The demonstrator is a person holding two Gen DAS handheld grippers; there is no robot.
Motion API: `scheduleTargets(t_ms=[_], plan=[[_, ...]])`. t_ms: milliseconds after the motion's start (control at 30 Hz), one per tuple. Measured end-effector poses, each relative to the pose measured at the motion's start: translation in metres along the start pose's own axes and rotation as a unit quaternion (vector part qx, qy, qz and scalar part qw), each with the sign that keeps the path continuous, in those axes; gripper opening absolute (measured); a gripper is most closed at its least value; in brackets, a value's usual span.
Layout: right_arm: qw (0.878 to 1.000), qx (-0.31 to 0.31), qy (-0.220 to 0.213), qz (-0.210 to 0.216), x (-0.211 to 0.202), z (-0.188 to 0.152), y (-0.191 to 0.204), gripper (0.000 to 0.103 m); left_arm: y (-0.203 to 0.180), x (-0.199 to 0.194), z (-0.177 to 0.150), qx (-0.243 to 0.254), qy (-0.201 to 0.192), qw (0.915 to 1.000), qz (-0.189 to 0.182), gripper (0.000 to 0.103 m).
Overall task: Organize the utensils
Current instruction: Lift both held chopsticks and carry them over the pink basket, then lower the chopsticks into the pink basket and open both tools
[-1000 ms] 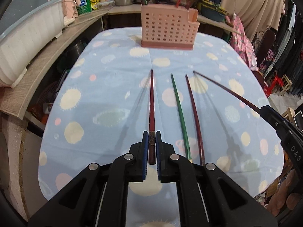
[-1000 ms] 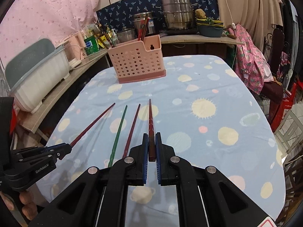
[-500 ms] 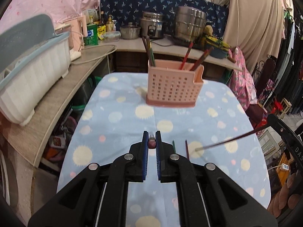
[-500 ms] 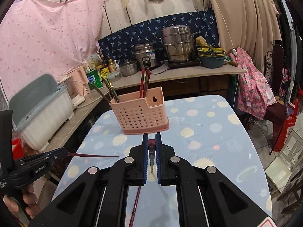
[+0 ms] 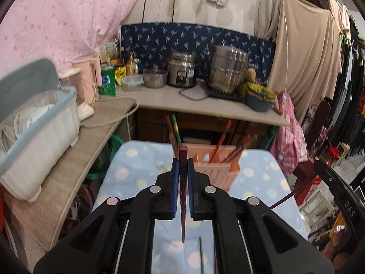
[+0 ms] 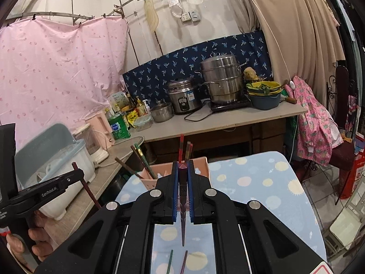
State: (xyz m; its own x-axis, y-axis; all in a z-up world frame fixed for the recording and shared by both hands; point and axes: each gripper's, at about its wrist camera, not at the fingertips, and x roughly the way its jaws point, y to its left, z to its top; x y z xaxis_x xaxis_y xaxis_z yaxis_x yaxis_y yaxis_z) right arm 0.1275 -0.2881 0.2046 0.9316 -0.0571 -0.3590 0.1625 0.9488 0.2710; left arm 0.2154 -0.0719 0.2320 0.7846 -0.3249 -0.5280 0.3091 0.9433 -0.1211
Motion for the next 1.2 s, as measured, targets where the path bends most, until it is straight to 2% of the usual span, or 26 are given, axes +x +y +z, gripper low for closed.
scheduleTargets(t_ms=[300,433,600,867,1200], plan=[[0.998,0.022,-0.060,0.020,0.040,0.072,0.011,0.007,-0.003,0.008,0.081,-0.020,-0.090,0.9958,0.002,0.007],[0.997,0.021,-0.069,0.018,0.064,0.091,0.017,0.007,-0.002,0.025,0.100,-0.027,-0.102,0.9944,0.004,0.007],[0.998,0.009,-0.059,0.012,0.097,0.096,0.021,0.007,0.003,0.056,0.104,-0.034,-0.085,0.9958,0.006,0.007],[1.000,0.013,-0.019,0.000,0.138,0.076,0.010,0.007,0.001,0.091,0.091,-0.030,-0.054,0.9980,0.009,0.007],[1.000,0.009,0.017,-0.013,0.167,0.053,0.003,0.007,-0.004,0.122,0.074,-0.021,-0.023,0.9994,0.013,0.007]])
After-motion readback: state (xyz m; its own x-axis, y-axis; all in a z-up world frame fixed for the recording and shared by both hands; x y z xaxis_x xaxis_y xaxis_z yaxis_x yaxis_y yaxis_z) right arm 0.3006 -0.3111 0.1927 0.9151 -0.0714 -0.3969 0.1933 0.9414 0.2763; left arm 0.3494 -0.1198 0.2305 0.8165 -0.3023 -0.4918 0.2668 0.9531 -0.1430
